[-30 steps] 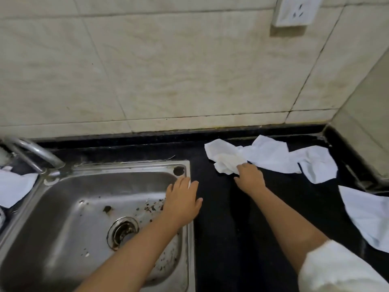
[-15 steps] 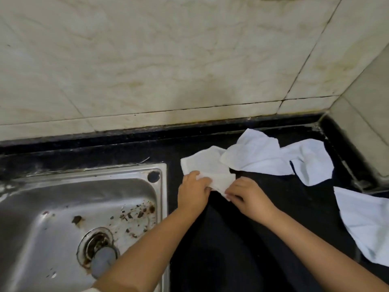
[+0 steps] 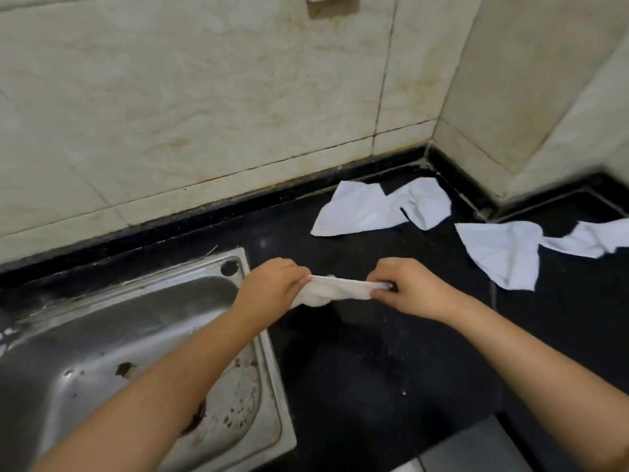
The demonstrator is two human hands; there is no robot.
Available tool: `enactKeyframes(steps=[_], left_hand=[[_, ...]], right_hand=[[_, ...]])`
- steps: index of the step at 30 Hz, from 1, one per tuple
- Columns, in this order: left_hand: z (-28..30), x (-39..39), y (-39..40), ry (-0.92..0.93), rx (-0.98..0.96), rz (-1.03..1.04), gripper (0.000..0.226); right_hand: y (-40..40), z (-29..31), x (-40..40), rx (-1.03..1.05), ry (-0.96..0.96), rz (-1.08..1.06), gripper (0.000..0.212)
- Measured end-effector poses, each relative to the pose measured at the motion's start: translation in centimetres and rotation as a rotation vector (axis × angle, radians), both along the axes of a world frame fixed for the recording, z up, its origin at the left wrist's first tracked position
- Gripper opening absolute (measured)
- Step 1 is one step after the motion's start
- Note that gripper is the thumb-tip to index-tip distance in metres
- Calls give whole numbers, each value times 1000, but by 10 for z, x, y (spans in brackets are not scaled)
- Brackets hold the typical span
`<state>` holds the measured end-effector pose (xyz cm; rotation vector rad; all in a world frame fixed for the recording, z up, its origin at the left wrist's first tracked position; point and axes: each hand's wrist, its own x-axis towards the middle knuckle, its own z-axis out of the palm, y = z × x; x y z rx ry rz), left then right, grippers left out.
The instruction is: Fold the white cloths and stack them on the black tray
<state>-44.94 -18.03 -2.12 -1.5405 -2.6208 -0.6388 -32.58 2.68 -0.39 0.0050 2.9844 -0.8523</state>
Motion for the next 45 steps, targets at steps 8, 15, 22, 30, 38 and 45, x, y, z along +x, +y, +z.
enactKeyframes(steps=[8, 15, 22, 30, 38, 45], left_hand=[[46, 83, 82, -77, 143, -156, 59], [79, 228, 219, -118, 226, -487, 27], [54, 339, 278, -105, 174, -846, 25], [-46, 400, 268, -118, -880, -1175, 20], [-64, 424, 318, -208, -727, -879, 23], [-85, 434, 334, -77, -586, -755, 21]], right_hand=[[52, 52, 149, 208, 41, -472, 13], [113, 89, 338, 499, 226, -1109, 18], [77, 54, 494, 593, 254, -1230, 20], [28, -55, 570, -197, -556, -990, 18], [85, -72, 590, -291, -462, -1150, 12], [100, -100, 586, -122, -372, -1376, 24]])
